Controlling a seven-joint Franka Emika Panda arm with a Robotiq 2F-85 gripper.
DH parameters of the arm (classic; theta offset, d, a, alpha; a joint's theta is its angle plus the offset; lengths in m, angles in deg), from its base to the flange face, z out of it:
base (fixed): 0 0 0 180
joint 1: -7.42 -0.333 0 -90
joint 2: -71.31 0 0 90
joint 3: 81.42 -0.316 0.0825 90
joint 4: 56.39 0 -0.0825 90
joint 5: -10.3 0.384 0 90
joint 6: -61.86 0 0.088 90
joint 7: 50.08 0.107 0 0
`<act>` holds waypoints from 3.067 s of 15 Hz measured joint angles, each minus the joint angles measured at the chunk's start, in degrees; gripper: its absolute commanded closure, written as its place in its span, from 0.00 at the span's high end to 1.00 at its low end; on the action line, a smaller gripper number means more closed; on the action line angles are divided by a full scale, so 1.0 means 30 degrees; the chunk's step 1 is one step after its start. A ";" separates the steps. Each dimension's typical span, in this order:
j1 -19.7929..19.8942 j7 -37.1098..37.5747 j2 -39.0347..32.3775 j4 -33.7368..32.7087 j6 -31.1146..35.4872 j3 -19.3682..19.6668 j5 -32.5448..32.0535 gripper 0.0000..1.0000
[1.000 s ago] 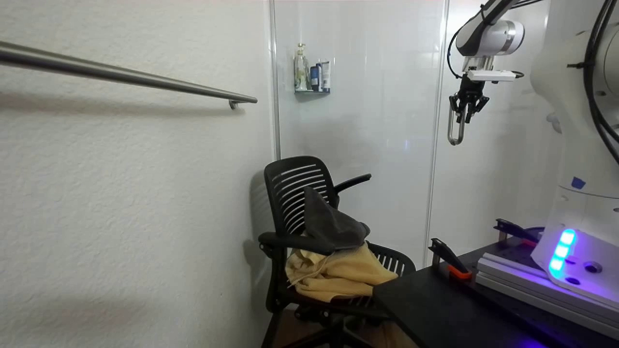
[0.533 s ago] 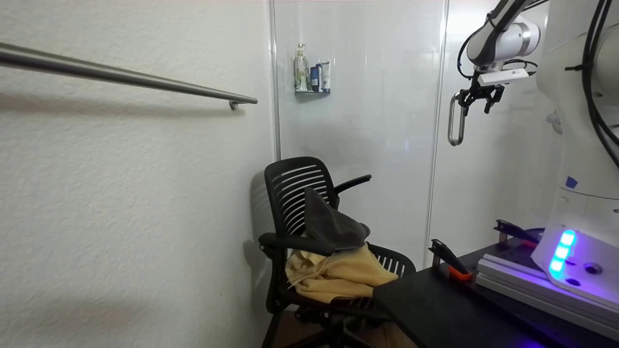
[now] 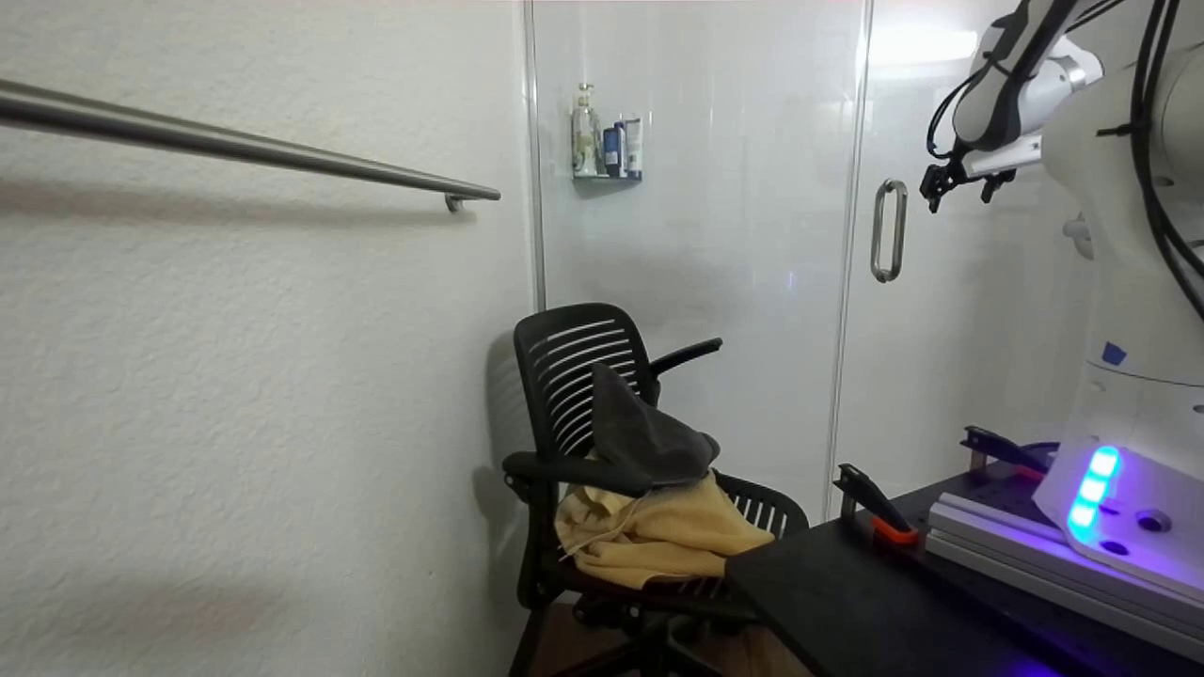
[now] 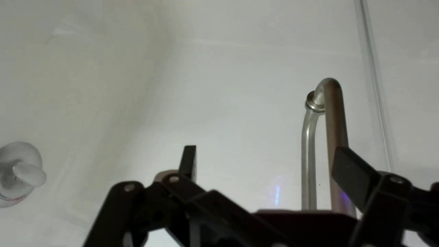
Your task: Open the glass door
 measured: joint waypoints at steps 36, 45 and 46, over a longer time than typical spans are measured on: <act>-0.5024 -0.3855 0.5559 -0.3457 0.8278 0.3775 -0.0099 1.00; -0.5409 -0.3954 0.8960 -0.3062 0.8244 0.4385 -0.1341 1.00; -0.5414 -0.4025 0.9305 -0.3155 0.8246 0.4385 -0.1582 0.75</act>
